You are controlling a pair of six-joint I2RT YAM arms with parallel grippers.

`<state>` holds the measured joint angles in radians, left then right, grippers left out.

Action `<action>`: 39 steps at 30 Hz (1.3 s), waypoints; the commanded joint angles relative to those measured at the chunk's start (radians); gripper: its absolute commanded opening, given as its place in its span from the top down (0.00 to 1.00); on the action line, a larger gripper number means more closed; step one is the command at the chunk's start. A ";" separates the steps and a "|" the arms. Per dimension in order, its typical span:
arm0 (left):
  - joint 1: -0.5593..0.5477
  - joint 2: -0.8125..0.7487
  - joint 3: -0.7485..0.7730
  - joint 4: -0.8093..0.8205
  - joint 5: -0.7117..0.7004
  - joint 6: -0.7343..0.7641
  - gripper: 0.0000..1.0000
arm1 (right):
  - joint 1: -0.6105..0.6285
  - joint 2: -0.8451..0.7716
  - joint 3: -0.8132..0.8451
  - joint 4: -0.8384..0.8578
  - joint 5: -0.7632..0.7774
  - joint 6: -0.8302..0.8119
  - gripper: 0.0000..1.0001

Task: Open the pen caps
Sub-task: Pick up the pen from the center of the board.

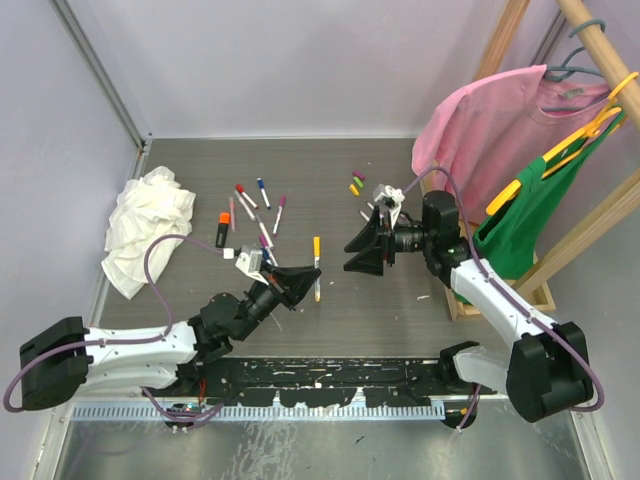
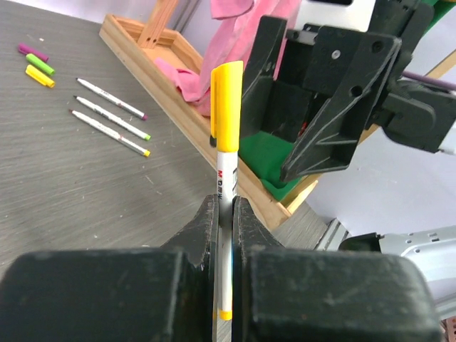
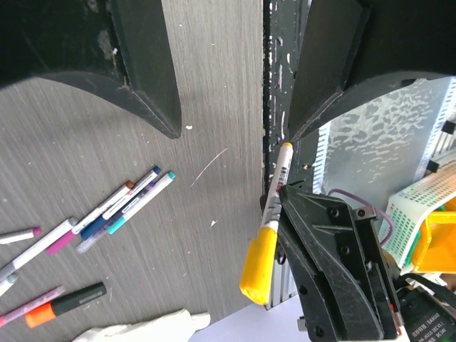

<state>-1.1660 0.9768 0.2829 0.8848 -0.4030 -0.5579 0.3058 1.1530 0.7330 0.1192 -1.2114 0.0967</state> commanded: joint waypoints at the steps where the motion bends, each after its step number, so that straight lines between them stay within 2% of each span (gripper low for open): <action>1: -0.005 0.036 0.035 0.189 0.004 0.041 1.00 | 0.017 0.008 -0.042 0.177 -0.039 0.101 0.33; 6: -0.004 0.110 0.059 0.290 -0.019 0.042 1.00 | 0.061 0.013 -0.070 0.233 -0.011 0.120 0.33; 13: -0.004 0.230 0.125 0.389 -0.037 0.052 1.00 | 0.100 0.030 -0.137 0.447 0.032 0.261 0.33; 23: -0.005 0.365 0.152 0.499 -0.043 0.034 1.00 | 0.122 0.045 -0.145 0.488 0.096 0.360 0.39; 25: -0.004 0.372 0.153 0.505 -0.043 0.035 1.00 | 0.123 0.050 -0.142 0.485 0.097 0.367 0.45; 28: -0.004 0.375 0.153 0.507 -0.049 0.038 1.00 | 0.124 0.054 -0.139 0.480 0.092 0.371 0.60; 32: -0.004 0.374 0.150 0.508 -0.053 0.042 1.00 | 0.127 0.056 -0.135 0.471 0.088 0.373 0.66; 35: -0.004 0.374 0.150 0.508 -0.053 0.042 0.99 | 0.128 0.061 -0.131 0.468 0.080 0.373 0.77; 38: -0.004 0.374 0.148 0.509 -0.050 0.041 0.91 | 0.128 0.063 -0.122 0.456 0.074 0.363 0.94; 39: -0.004 0.370 0.144 0.508 -0.048 0.040 0.82 | 0.128 0.062 -0.118 0.443 0.072 0.353 0.98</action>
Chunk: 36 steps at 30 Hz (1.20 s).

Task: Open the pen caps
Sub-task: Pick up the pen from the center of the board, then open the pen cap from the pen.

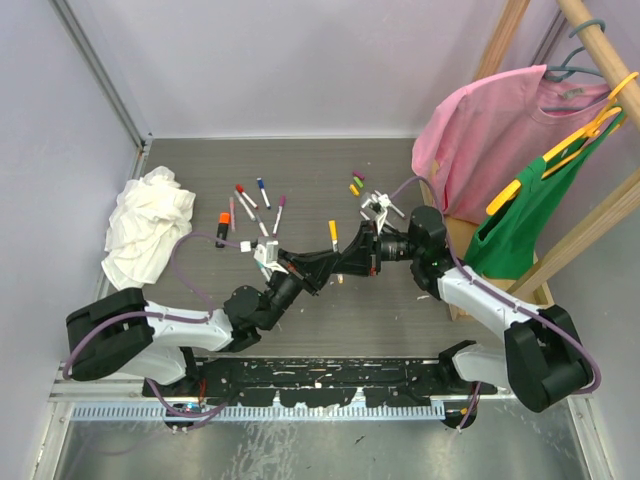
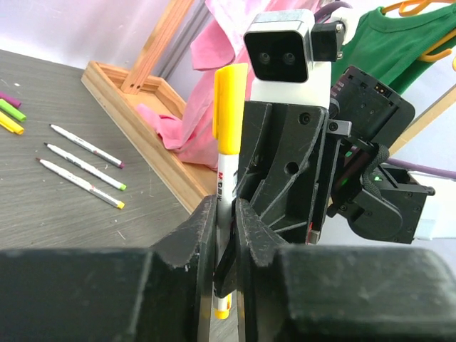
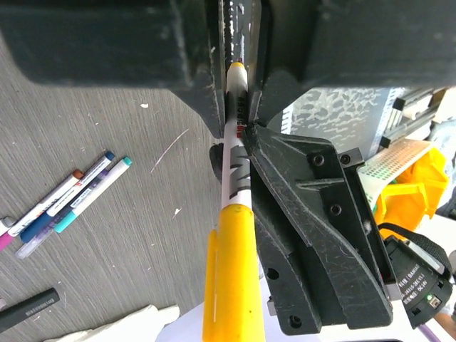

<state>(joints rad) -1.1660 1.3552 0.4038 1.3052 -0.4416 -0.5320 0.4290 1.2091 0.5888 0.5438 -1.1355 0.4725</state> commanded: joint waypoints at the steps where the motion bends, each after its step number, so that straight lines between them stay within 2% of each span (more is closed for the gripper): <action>1: -0.004 -0.013 0.018 0.088 -0.014 0.012 0.72 | 0.004 0.005 0.032 -0.007 -0.004 -0.040 0.99; 2: -0.004 -0.020 0.008 0.088 -0.021 0.003 0.61 | 0.004 0.005 0.041 -0.030 -0.004 -0.056 0.99; 4: -0.003 -0.044 -0.017 0.086 -0.033 -0.007 0.48 | 0.005 0.001 0.056 -0.077 -0.004 -0.091 0.99; 9: 0.043 -0.184 -0.082 0.006 0.039 -0.043 0.32 | 0.005 -0.006 0.102 -0.215 -0.007 -0.202 0.99; 12: 0.094 -0.321 -0.084 -0.195 0.088 -0.102 0.21 | 0.005 -0.006 0.157 -0.386 0.006 -0.337 0.99; 14: 0.122 -0.425 -0.044 -0.437 0.093 -0.140 0.14 | 0.007 -0.006 0.193 -0.496 0.017 -0.428 0.99; 18: 0.138 -0.589 0.049 -0.815 0.047 -0.178 0.13 | 0.012 -0.006 0.242 -0.636 0.100 -0.550 0.99; 21: 0.138 -0.615 0.116 -0.984 0.000 -0.224 0.13 | 0.019 0.005 0.264 -0.699 0.153 -0.594 0.99; 28: 0.137 -0.446 0.310 -1.181 -0.069 -0.284 0.13 | 0.032 0.015 0.282 -0.742 0.187 -0.641 0.99; 36: 0.136 -0.259 0.463 -1.212 -0.094 -0.298 0.21 | 0.034 0.019 0.289 -0.758 0.192 -0.653 0.99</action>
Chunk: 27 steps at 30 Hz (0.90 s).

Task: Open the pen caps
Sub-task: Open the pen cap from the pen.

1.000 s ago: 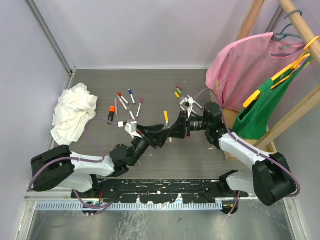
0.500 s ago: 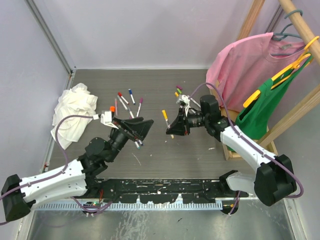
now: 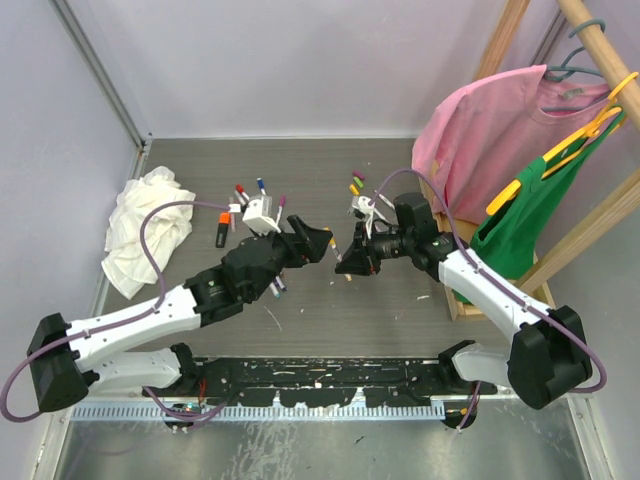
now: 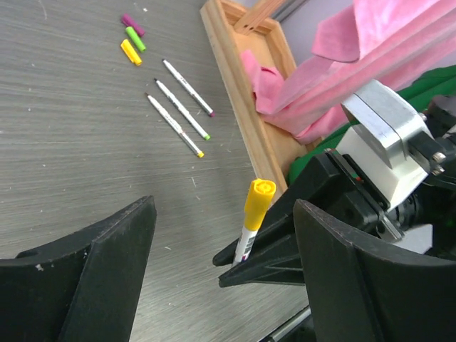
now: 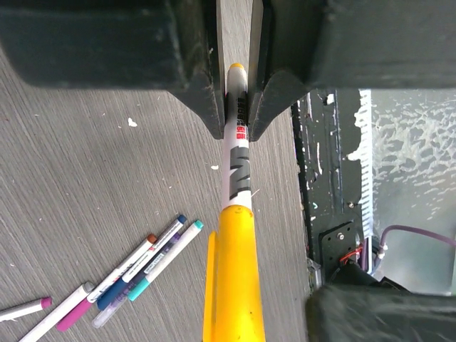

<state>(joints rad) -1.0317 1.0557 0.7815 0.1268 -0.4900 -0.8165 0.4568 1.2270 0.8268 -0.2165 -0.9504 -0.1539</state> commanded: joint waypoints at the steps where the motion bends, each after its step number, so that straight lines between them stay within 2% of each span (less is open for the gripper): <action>1: 0.002 0.060 0.096 -0.036 -0.050 -0.016 0.22 | 0.006 0.002 0.051 0.001 0.009 -0.027 0.99; 5: 0.002 0.103 0.127 -0.036 -0.054 -0.016 0.29 | 0.008 0.002 0.053 -0.003 0.014 -0.030 0.99; 9: 0.001 0.131 0.140 -0.041 -0.046 -0.030 0.43 | 0.011 0.004 0.056 -0.004 0.021 -0.034 0.99; 21: 0.001 0.164 0.144 -0.035 -0.023 -0.059 0.61 | 0.015 0.008 0.057 -0.012 0.028 -0.044 0.99; 27: 0.004 0.174 0.138 -0.028 -0.007 -0.065 0.75 | 0.014 0.006 0.057 -0.015 0.029 -0.047 0.97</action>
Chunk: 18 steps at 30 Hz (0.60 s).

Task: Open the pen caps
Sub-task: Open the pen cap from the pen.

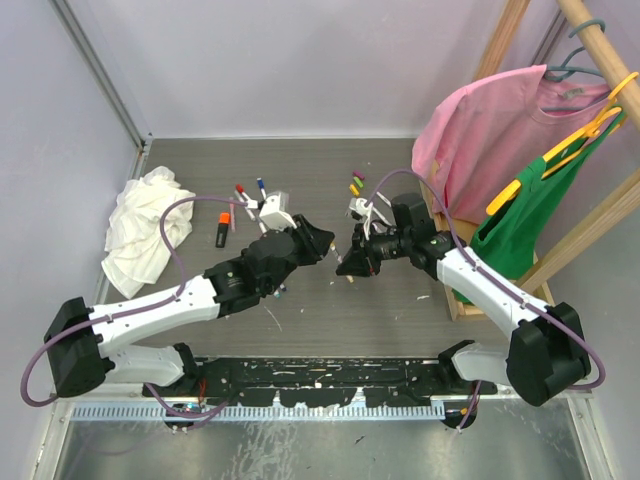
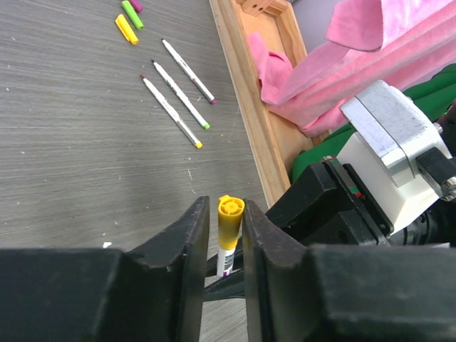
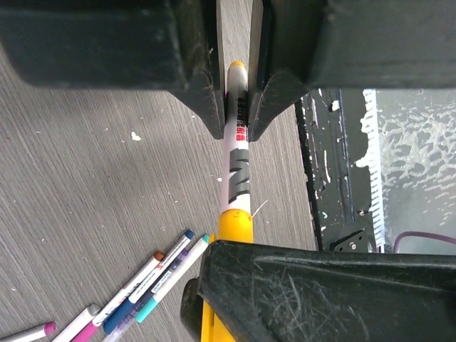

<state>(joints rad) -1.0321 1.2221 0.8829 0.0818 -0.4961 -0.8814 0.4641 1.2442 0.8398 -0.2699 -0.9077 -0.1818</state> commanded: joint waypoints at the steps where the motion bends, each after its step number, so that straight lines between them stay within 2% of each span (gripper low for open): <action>1: 0.004 0.007 0.034 0.019 0.000 0.001 0.80 | 0.007 -0.011 0.045 0.037 -0.015 -0.019 0.97; 4: 0.004 0.002 0.024 0.036 0.005 0.007 0.89 | 0.007 -0.011 0.047 0.034 -0.019 -0.021 0.95; 8: 0.009 -0.016 -0.012 0.089 0.022 0.019 0.98 | 0.007 -0.012 0.050 0.029 -0.036 -0.022 0.90; 15: 0.048 -0.088 -0.129 0.258 0.093 0.040 1.00 | 0.005 -0.012 0.066 0.019 -0.104 -0.002 0.57; 18: 0.060 -0.112 -0.169 0.322 0.130 0.068 1.00 | -0.006 -0.010 0.068 0.030 -0.146 0.035 0.50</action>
<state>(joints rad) -0.9878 1.1641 0.7456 0.2390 -0.4194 -0.8642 0.4637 1.2442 0.8593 -0.2779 -0.9634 -0.1776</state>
